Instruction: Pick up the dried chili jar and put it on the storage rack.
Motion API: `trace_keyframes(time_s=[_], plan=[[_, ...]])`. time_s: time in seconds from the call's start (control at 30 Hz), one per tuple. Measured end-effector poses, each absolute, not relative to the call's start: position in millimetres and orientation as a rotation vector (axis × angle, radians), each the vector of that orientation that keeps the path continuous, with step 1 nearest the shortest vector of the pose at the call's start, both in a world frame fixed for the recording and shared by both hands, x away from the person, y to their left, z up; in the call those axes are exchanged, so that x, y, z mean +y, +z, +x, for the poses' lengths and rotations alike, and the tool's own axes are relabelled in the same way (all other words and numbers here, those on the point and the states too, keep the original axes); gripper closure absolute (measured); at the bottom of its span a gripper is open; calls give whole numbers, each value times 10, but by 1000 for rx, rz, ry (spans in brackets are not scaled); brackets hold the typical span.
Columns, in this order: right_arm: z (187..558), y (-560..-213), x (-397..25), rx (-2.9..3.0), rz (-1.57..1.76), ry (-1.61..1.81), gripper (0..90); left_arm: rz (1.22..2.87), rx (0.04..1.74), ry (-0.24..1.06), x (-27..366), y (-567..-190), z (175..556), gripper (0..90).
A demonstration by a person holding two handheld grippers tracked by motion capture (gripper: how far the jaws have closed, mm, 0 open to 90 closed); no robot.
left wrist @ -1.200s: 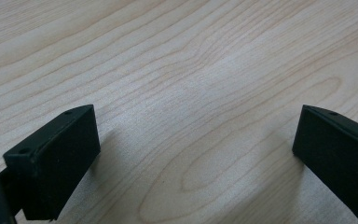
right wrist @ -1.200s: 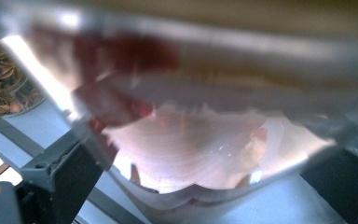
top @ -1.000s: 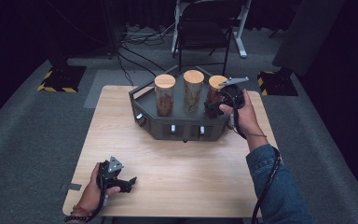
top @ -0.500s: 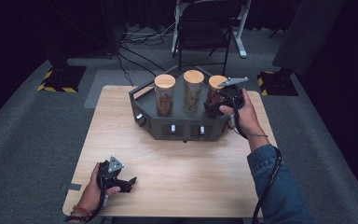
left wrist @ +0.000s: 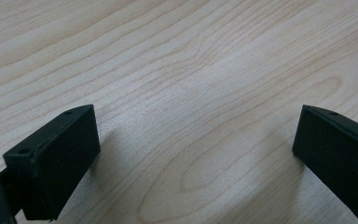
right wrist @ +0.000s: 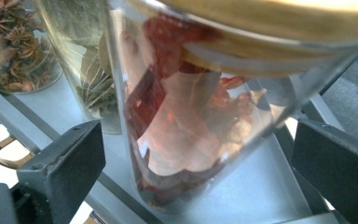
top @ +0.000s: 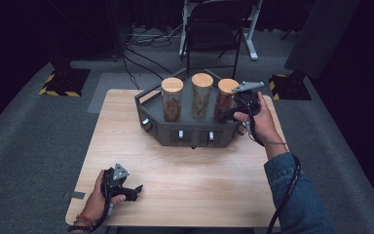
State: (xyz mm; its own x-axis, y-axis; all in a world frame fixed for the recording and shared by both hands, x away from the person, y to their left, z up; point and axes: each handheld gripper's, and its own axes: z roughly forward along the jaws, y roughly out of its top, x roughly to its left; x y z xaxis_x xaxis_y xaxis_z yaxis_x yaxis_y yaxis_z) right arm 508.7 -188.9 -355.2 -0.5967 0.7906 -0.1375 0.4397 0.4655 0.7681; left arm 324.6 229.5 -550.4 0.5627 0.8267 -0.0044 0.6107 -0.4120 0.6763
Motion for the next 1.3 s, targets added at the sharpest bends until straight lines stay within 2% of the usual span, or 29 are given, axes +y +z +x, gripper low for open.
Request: trace_keyframes(time_s=[0.63,1.3], plan=[[4822,-3528,-1990,2225,929,967,27,2162,1146,441,2295,-5504,3246,4],[4428,-3665,-2066,2242,813,957,27,2161,1148,440,2293,-5504,3244,5]])
